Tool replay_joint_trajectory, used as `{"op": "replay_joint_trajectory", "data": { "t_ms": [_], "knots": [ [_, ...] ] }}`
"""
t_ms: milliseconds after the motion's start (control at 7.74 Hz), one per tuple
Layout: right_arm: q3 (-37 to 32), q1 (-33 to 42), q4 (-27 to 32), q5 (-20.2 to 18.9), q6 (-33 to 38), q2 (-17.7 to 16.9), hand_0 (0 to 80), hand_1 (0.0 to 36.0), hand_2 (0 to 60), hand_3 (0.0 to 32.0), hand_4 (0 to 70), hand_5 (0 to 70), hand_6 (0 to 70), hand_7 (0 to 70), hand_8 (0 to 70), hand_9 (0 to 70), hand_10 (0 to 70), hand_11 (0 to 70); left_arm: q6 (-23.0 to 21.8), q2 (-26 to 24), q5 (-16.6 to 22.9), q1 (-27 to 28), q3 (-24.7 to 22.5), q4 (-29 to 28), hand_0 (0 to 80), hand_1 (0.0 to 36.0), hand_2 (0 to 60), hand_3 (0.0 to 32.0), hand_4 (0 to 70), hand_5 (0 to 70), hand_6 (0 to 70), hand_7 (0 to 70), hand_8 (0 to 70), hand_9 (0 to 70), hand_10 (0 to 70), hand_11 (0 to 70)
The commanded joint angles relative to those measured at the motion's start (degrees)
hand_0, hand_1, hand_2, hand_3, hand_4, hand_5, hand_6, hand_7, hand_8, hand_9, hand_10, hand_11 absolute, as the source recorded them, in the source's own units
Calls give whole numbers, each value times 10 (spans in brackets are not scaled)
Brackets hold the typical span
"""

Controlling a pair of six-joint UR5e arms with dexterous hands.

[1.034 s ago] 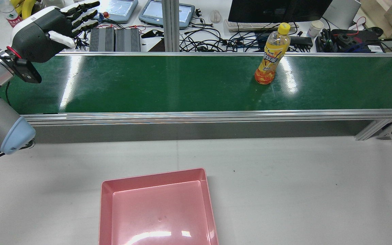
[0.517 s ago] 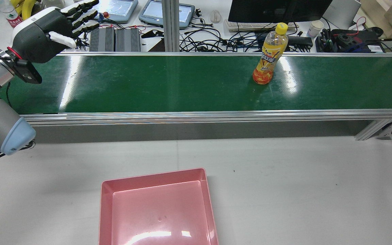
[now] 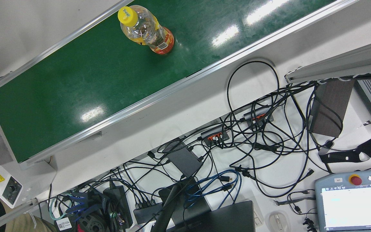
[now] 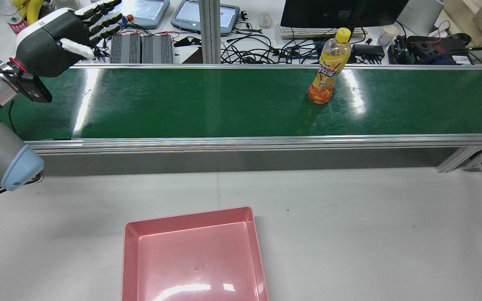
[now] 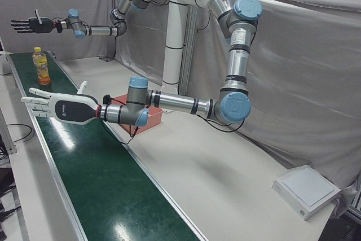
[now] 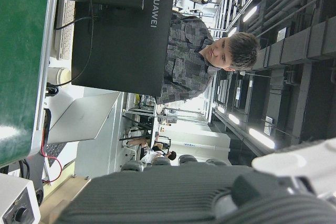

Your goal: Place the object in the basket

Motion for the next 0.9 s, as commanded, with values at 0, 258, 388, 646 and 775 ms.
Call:
{"op": "replay_joint_trajectory", "data": {
  "t_ms": [0, 258, 388, 646, 775],
  "knots": [
    [0, 0, -1, 0, 0, 0, 0, 0, 0, 0, 0, 0, 0, 0, 0, 0, 0, 0, 4, 0, -1, 5, 2, -4, 546, 79, 0, 24, 131, 98, 6, 0, 66, 74, 48, 84],
    [0, 0, 0, 0, -1, 0, 0, 0, 0, 0, 0, 0, 0, 0, 0, 0, 0, 0, 4, -1, 0, 3, 2, -7, 618, 112, 0, 18, 141, 96, 8, 0, 62, 68, 56, 100],
    [0, 0, 0, 0, -1, 0, 0, 0, 0, 0, 0, 0, 0, 0, 0, 0, 0, 0, 3, -1, 0, 2, 2, -7, 640, 125, 0, 10, 143, 101, 7, 0, 63, 68, 58, 105],
    [0, 0, 0, 0, 0, 0, 0, 0, 0, 0, 0, 0, 0, 0, 0, 0, 0, 0, 4, -1, 0, 3, 2, -7, 582, 128, 0, 2, 136, 109, 6, 0, 66, 71, 59, 104],
    [0, 0, 0, 0, 0, 0, 0, 0, 0, 0, 0, 0, 0, 0, 0, 0, 0, 0, 3, -1, 0, 2, 2, -7, 581, 193, 0, 0, 145, 117, 11, 0, 69, 74, 62, 112]
  ]
}}
